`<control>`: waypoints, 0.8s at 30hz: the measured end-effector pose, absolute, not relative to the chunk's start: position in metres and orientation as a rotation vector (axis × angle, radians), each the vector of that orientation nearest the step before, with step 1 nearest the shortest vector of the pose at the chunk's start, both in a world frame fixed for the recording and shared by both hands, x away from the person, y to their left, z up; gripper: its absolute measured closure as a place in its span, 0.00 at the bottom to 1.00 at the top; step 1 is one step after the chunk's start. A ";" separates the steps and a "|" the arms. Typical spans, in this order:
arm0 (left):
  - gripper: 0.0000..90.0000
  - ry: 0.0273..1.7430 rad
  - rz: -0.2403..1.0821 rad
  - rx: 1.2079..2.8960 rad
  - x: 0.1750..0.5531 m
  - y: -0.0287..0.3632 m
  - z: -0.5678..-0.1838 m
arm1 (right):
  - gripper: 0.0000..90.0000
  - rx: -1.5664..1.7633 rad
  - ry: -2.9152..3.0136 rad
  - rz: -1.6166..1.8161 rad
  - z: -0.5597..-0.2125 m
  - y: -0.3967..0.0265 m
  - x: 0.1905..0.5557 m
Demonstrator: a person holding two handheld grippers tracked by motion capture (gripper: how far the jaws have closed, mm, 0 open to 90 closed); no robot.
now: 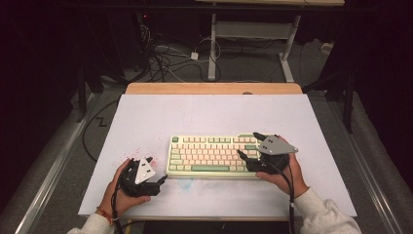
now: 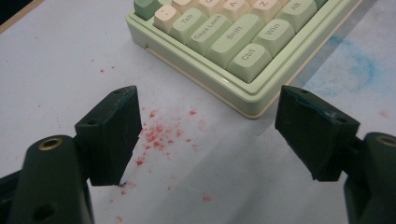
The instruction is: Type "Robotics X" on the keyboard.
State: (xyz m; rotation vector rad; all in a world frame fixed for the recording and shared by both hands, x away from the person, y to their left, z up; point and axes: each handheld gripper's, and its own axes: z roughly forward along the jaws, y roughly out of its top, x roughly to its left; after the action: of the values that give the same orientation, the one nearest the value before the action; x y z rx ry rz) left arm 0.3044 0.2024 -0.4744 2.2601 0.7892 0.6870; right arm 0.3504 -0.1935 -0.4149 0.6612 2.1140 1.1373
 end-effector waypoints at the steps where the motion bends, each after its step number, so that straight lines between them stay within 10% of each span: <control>1: 0.24 0.790 0.682 2.254 0.304 0.202 -0.474 | 0.27 0.658 2.112 1.136 -0.415 -0.195 0.349; 24: 0.37 0.815 0.633 2.192 0.303 0.201 -0.462 | 0.28 0.706 2.060 1.101 -0.428 -0.242 0.315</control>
State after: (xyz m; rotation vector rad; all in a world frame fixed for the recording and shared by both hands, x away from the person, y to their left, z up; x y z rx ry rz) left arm 0.3027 0.2006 -0.4616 2.1922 0.8147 0.6333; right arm 0.3147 -0.2423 -0.4279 0.7059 2.0598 1.1014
